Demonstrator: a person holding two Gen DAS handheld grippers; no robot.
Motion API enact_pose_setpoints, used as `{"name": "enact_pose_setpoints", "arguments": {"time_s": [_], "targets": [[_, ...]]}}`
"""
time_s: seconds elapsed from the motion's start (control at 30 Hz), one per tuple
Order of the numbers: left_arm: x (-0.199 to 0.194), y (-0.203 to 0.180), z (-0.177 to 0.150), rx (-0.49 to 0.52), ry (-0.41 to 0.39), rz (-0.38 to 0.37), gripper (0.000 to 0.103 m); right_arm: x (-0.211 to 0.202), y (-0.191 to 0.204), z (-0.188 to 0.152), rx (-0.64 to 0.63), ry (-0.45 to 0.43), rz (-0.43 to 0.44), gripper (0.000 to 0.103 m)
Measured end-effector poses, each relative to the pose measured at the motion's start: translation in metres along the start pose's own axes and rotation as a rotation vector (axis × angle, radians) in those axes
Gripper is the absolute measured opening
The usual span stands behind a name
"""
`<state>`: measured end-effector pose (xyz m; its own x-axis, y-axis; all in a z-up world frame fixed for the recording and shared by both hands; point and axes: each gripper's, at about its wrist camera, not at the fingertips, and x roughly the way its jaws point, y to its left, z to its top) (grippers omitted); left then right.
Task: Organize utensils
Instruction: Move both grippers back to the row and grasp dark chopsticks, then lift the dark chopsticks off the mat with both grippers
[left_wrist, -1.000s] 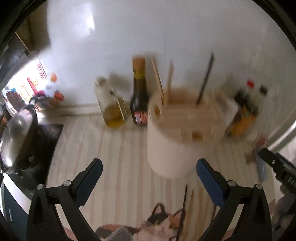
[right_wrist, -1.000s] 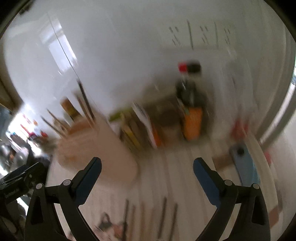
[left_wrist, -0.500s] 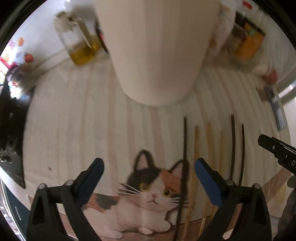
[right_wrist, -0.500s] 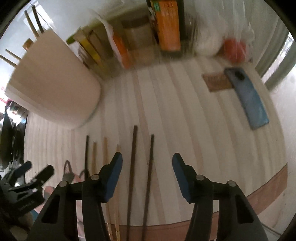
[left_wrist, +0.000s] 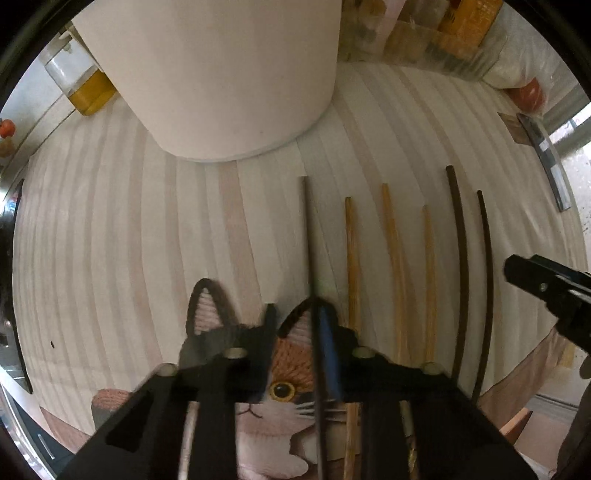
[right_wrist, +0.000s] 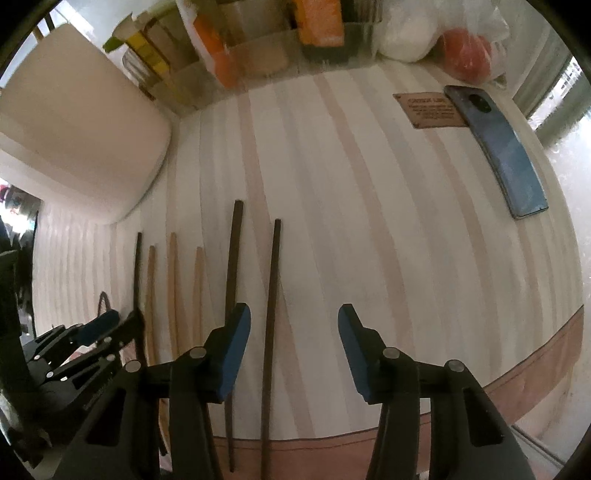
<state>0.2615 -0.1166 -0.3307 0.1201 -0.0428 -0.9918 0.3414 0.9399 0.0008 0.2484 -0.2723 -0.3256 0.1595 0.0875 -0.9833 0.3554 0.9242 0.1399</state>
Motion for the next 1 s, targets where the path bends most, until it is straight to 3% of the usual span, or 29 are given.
{"name": "enact_pose_setpoints", "arguments": {"time_s": [0.1,0.17,0.2,0.27,0.33,0.6,1.0], "targets": [[0.001,0.004,0.001,-0.025,-0.001,-0.001,0.004,0.010,0.007,0.000,-0.021,0.026,-0.011,0.044],[0.001,0.012,0.002,-0.057,-0.001,0.000,0.004,0.019,0.012,-0.001,-0.043,0.053,-0.013,0.029],[0.001,0.019,0.002,-0.076,-0.001,0.008,0.004,0.023,0.016,-0.002,-0.061,0.066,-0.030,0.028],[0.000,0.033,-0.001,-0.102,0.003,0.006,0.004,0.024,0.023,-0.004,-0.099,0.060,-0.066,0.010],[0.000,0.040,-0.003,-0.125,0.012,0.010,0.004,0.025,0.024,-0.004,-0.109,0.067,-0.079,0.006],[-0.001,0.050,-0.016,-0.146,0.031,0.019,0.004,0.027,0.024,-0.009,-0.202,0.137,-0.095,0.006],[-0.001,0.052,-0.007,-0.155,0.038,0.018,0.004,0.032,0.039,0.005,-0.246,0.140,-0.105,0.006]]}}
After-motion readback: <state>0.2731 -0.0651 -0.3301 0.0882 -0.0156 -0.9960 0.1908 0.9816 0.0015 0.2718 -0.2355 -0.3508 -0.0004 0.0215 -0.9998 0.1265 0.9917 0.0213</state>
